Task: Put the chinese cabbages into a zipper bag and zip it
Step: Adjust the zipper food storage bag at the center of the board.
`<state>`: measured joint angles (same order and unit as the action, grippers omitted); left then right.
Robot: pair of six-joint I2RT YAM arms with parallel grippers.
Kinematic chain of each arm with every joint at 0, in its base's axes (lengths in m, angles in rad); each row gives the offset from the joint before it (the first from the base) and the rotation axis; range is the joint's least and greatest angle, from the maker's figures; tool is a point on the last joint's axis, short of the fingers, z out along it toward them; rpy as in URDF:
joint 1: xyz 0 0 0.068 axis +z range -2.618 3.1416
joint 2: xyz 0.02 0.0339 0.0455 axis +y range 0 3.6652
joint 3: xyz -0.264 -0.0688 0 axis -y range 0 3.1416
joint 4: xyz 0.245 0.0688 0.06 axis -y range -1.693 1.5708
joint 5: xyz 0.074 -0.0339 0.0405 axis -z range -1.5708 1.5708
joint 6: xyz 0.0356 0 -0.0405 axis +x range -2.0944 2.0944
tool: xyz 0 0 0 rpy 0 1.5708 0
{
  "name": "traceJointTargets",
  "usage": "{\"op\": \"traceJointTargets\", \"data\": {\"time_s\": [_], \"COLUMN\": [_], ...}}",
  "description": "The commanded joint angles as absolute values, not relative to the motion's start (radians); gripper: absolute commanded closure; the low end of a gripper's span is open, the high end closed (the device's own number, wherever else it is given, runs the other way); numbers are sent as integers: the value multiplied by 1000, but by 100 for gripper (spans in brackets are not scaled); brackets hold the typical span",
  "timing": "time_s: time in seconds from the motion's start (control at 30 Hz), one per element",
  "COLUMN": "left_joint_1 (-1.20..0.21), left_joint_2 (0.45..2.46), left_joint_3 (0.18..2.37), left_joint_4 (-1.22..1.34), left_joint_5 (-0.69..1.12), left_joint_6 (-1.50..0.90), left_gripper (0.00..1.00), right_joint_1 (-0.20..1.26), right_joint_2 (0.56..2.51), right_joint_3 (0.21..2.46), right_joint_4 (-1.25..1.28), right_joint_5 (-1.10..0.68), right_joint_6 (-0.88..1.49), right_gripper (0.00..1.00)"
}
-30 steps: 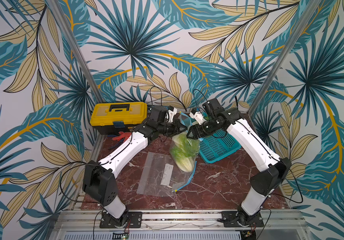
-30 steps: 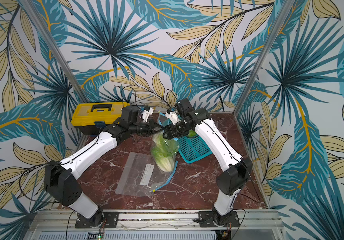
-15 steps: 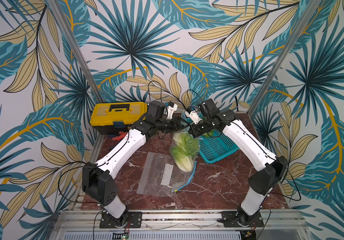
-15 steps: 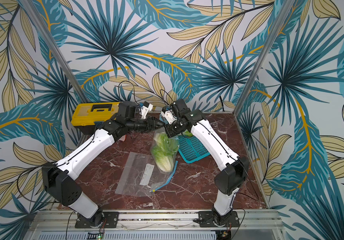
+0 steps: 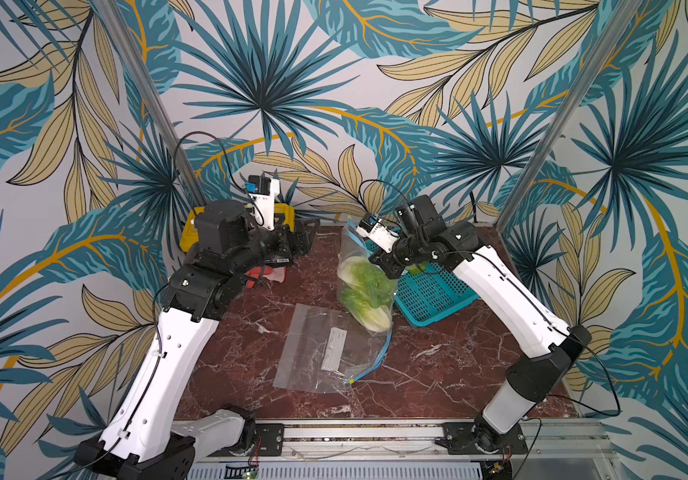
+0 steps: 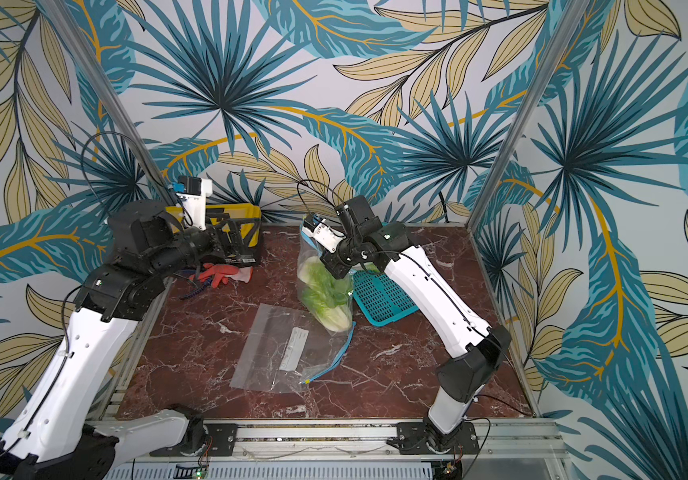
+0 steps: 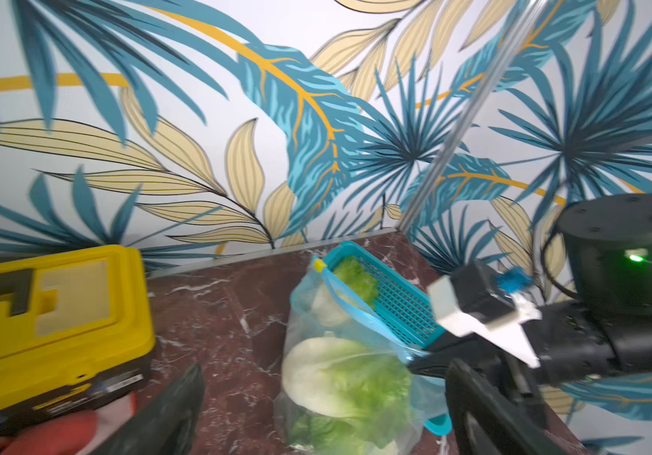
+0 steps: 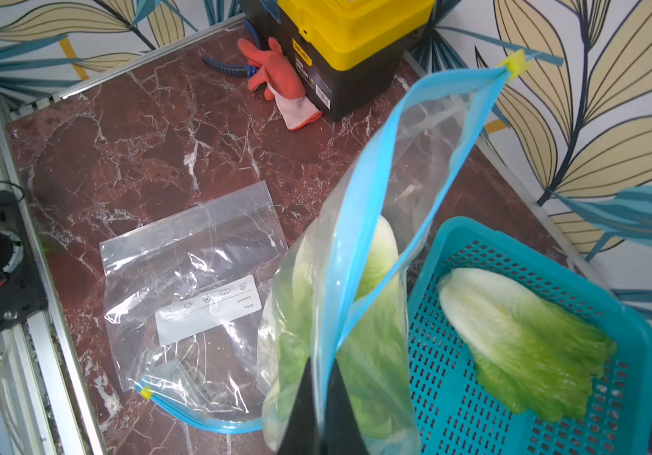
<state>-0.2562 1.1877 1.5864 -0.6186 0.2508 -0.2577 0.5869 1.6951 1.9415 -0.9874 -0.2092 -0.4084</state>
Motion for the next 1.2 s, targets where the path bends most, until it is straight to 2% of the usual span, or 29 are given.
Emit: {"op": "traceJointTargets", "data": {"time_s": [0.0,0.07,0.17,0.4,0.53,0.7,0.97,1.17], "left_joint_1": [-165,-143,-121,-101,-90,-54,-57,-78], "left_joint_2": [1204,1179,1140,1232,1253,1276,1482,1493], "left_joint_3": [1537,1457,1329,1307,1266,1266,1409,1440], "left_joint_4": [-611,-510,-348,-308,-316,-356,-357,-357], "left_joint_5": [346,499,635,995,1029,1167,1320,1395], "left_joint_6": [-193,-166,-139,-26,53,73,-26,-3], "left_gripper": [4,5,5,6,6,7,20,28], "right_joint_1": [584,583,572,517,489,468,437,416], "right_joint_2": [1638,1614,1587,1573,1571,1544,1514,1510], "right_joint_3": [1908,1878,1856,1847,1861,1848,1847,1858], "right_joint_4": [-984,-968,-953,-1020,-1057,-1058,-1044,-1052], "right_joint_5": [-265,-308,-410,-598,-661,-744,-852,-896], "right_joint_6": [-594,-667,-740,-847,-867,-865,-878,-883], "right_gripper": [100,100,100,100,100,100,100,100]}}
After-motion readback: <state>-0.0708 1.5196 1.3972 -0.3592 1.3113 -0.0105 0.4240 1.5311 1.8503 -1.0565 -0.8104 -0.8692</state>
